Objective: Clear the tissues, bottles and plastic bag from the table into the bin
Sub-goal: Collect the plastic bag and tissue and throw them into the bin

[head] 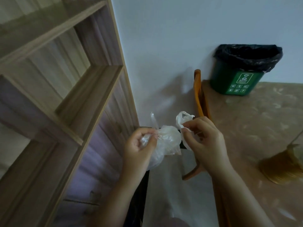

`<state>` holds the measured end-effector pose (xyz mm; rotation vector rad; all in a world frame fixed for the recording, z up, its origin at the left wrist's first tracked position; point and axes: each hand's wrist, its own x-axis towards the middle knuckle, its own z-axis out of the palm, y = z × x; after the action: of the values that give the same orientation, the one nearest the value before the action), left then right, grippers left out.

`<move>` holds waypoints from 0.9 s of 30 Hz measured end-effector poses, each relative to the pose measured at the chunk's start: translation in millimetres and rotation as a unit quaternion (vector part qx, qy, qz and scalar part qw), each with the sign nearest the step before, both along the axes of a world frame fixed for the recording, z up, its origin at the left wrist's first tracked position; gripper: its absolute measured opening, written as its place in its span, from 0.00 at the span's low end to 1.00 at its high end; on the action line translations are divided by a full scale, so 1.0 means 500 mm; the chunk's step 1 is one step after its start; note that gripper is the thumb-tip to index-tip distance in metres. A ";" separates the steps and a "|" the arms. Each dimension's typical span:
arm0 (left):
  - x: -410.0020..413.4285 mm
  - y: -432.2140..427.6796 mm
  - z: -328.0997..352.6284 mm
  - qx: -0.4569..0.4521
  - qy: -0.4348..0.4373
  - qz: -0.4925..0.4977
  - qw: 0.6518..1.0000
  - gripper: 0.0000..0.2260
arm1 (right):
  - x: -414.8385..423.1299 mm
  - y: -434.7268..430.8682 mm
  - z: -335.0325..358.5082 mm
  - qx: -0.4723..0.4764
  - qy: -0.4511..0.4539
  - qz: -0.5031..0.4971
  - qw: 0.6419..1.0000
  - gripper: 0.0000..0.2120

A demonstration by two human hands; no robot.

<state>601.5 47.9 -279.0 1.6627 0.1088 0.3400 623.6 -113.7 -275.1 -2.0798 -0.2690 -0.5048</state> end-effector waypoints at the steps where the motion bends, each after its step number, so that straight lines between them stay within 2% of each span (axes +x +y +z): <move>1: 0.029 -0.008 0.001 0.004 -0.006 -0.004 1.000 0.12 | 0.026 -0.008 0.005 0.000 -0.004 0.001 1.000 0.01; 6: 0.137 -0.036 -0.007 0.008 -0.011 -0.004 1.000 0.13 | 0.123 -0.040 0.004 0.006 0.017 -0.019 1.000 0.04; 9: 0.198 -0.043 -0.017 0.002 -0.005 -0.016 1.000 0.15 | 0.164 -0.055 -0.009 0.006 0.030 -0.034 0.999 0.02; 13: 0.288 -0.058 -0.036 -0.002 0.005 -0.058 0.998 0.17 | 0.214 -0.079 -0.024 0.005 0.048 -0.094 0.994 0.03; 17: 0.384 -0.068 -0.052 -0.011 0.019 -0.110 0.994 0.09 | 0.279 -0.082 -0.032 0.013 0.052 -0.151 0.987 0.01; 19: 0.441 -0.063 -0.058 -0.009 0.022 -0.127 0.992 0.11 | 0.322 -0.072 -0.033 0.009 0.058 -0.168 0.984 0.03; 23: 0.566 -0.034 -0.043 0.036 -0.027 -0.154 0.987 0.07 | 0.428 -0.040 -0.024 -0.001 0.069 -0.191 0.979 0.03; 27: 0.693 0.002 -0.027 0.039 -0.050 -0.162 0.985 0.02 | 0.543 0.003 0.003 -0.003 0.047 -0.200 0.979 0.04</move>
<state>947.9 48.9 -292.5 1.7043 -0.2513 0.1822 895.2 -112.0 -273.8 -2.1644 0.2105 -0.6404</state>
